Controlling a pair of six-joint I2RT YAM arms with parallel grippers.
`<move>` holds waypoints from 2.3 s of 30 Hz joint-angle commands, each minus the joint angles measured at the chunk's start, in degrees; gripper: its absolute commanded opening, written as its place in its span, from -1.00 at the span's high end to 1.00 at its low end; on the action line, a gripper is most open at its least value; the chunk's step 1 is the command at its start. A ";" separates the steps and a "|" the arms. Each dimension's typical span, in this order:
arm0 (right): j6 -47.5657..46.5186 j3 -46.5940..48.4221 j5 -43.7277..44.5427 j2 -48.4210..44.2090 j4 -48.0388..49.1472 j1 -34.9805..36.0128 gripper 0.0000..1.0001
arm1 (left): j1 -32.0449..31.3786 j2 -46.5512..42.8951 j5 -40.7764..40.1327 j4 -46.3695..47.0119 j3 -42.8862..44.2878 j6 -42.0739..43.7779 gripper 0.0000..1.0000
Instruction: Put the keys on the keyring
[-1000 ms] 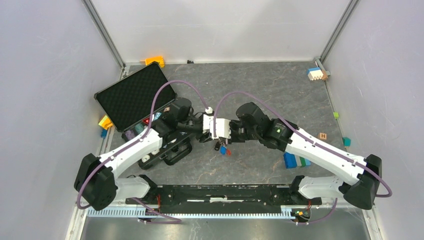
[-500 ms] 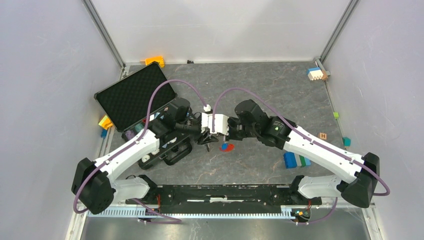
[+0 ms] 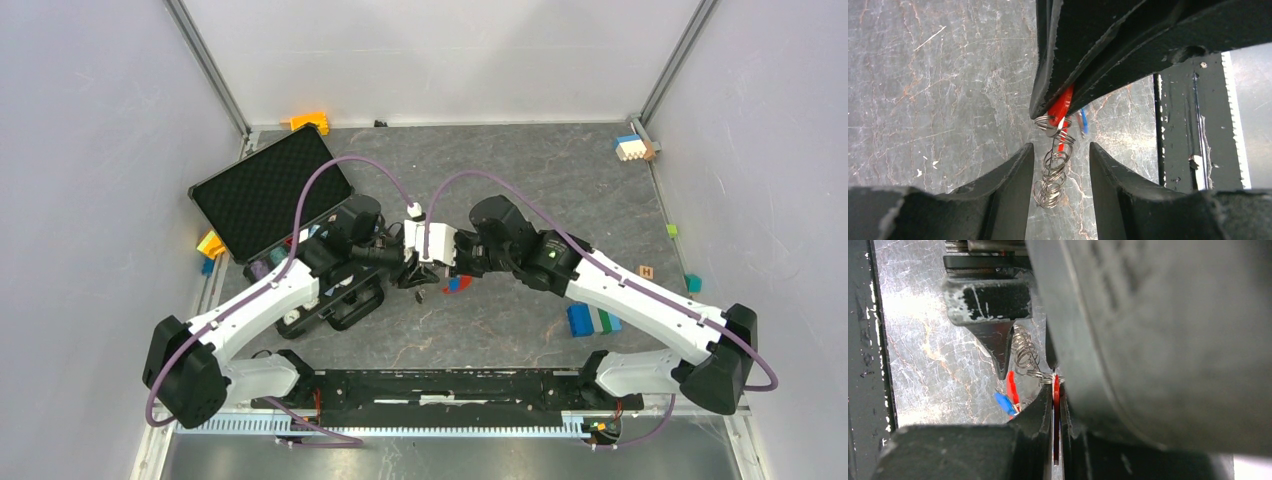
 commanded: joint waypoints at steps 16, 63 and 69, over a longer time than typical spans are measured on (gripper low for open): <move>3.16 2.09 -1.62 0.30 2.29 -2.91 1.00 | -0.17 -5.81 -2.63 0.14 3.46 2.20 -0.35; 14.10 -0.20 7.22 1.65 11.29 -6.13 1.00 | -0.43 -6.70 -14.56 3.63 8.86 -7.68 -0.33; 15.92 -1.59 7.27 0.83 13.42 -7.35 1.00 | 1.62 -6.50 -16.18 8.17 7.30 -9.24 -0.33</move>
